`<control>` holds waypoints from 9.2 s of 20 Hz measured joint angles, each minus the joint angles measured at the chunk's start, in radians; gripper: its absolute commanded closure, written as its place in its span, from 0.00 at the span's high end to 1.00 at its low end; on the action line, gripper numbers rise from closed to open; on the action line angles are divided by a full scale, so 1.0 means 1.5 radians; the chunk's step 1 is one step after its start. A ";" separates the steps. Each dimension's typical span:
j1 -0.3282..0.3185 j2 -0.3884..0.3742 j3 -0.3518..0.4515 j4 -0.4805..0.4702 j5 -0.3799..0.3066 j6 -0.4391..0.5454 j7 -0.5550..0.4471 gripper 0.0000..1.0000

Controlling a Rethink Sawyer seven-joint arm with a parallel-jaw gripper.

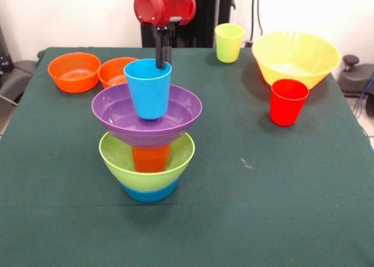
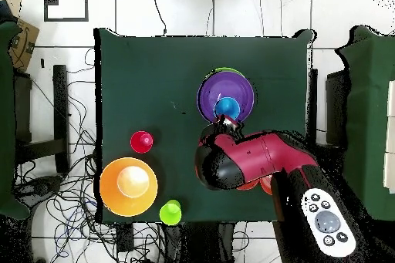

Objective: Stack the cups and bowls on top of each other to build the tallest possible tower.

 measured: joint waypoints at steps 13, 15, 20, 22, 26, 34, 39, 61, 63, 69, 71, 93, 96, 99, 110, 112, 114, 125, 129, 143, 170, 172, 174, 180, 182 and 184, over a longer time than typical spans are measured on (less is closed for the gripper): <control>0.007 0.009 -0.013 0.000 0.000 -0.003 0.000 0.00; 0.007 0.009 -0.014 0.000 0.000 -0.004 0.000 0.00; 0.007 0.008 -0.014 0.000 0.000 -0.005 0.000 0.00; 0.007 0.008 -0.014 0.000 0.000 -0.008 0.000 0.00; 0.007 0.008 -0.014 0.000 0.000 -0.014 0.000 0.00; 0.009 0.008 -0.018 -0.001 0.000 -0.027 0.000 0.00; 0.013 0.009 -0.026 -0.006 -0.006 -0.037 0.000 0.00; 0.045 0.036 -0.056 -0.033 -0.027 -0.060 0.000 0.00; 0.045 0.036 -0.057 -0.033 -0.027 -0.060 0.000 0.00; 0.045 0.036 -0.057 -0.033 -0.027 -0.060 0.000 1.00; 0.045 0.036 -0.057 -0.033 -0.027 -0.060 0.000 1.00; 0.033 -0.004 -0.050 -0.021 -0.019 -0.060 0.000 1.00; 0.029 -0.026 -0.047 -0.014 -0.012 -0.060 0.000 1.00; 0.026 -0.044 -0.045 -0.008 -0.005 -0.060 0.000 1.00; 0.018 -0.113 -0.037 0.017 0.065 -0.041 0.000 1.00; 0.018 -0.115 -0.035 0.019 0.093 -0.022 0.000 1.00; 0.018 -0.115 -0.033 0.021 0.111 -0.006 0.000 1.00; 0.018 -0.121 -0.016 0.065 0.183 0.055 0.000 1.00; 0.018 -0.128 -0.011 0.089 0.188 0.057 0.000 1.00; 0.050 -0.122 -0.013 0.114 0.205 0.057 0.000 1.00; 0.142 0.046 -0.065 0.114 0.209 0.042 0.014 1.00; 0.148 0.055 -0.069 0.114 0.210 0.037 0.023 1.00; 0.153 0.063 -0.072 0.114 0.211 0.033 0.034 1.00; 0.177 0.093 -0.085 0.111 0.215 0.020 0.077 1.00; 0.194 0.108 -0.095 0.105 0.215 0.013 0.091 1.00; 0.205 0.118 -0.101 0.101 0.215 0.006 0.101 1.00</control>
